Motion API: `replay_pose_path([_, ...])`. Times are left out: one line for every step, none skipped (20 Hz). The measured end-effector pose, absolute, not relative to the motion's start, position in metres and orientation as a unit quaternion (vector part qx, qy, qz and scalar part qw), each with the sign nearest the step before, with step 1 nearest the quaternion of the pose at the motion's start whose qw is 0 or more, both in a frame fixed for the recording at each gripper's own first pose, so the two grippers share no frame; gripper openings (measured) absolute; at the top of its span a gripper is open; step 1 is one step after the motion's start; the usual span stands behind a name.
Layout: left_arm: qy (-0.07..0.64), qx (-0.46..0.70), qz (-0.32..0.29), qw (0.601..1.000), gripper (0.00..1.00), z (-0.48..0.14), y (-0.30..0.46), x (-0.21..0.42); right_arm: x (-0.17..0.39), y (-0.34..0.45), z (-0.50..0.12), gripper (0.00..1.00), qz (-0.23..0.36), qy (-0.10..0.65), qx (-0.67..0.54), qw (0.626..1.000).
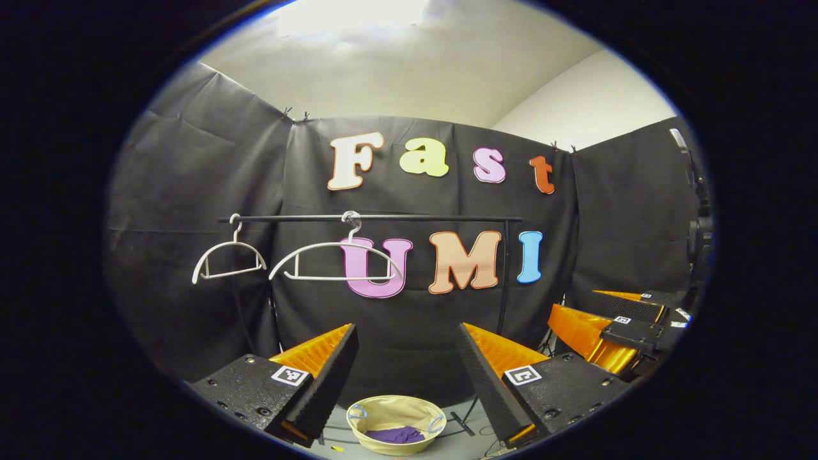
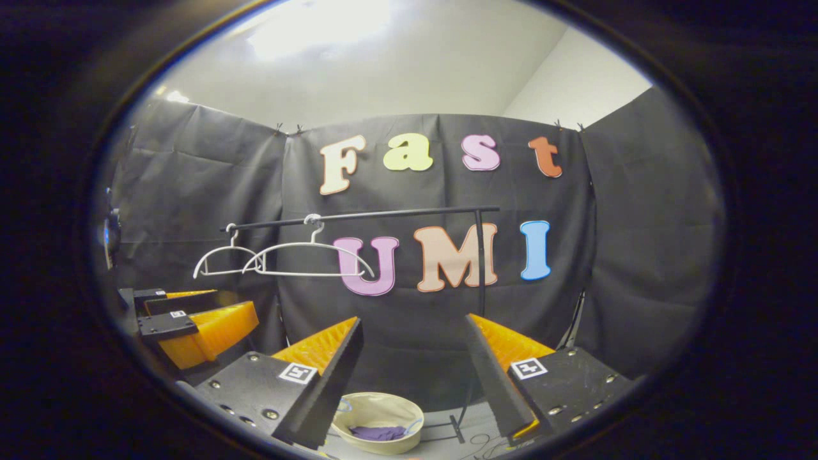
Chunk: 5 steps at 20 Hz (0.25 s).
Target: Grasp the clothes on the hanger with both hands and then place them into the laundry hamper below.
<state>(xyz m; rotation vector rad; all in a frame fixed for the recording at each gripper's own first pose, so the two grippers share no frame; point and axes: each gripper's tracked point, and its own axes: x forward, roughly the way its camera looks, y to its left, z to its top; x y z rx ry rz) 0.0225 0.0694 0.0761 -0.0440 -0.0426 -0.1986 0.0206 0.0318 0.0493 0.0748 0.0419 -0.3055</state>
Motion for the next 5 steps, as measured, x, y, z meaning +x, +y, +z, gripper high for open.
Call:
replay_pose_path([-0.021,-0.021,-0.1,0.995,0.92,0.076,0.069,0.023,0.02,0.03,0.049,0.89,-0.156,0.021,0.037,0.987])
replay_pose_path([-0.02,-0.021,-0.102,0.994,0.92,0.075,0.068,0.024,0.02,0.028,0.05,0.94,-0.159,0.02,0.037,0.986])
replay_pose_path([-0.022,-0.021,-0.104,0.994,0.92,0.075,0.066,0.026,0.018,0.025,0.051,0.89,-0.162,0.017,0.037,0.986])
replay_pose_path([-0.021,-0.021,-0.105,0.994,0.92,0.075,0.064,0.028,0.018,0.021,0.053,0.89,-0.165,0.015,0.035,0.986])
replay_pose_path([-0.02,-0.02,-0.105,0.994,0.92,0.074,0.062,0.03,0.018,0.017,0.052,0.89,-0.167,0.014,0.034,0.985])
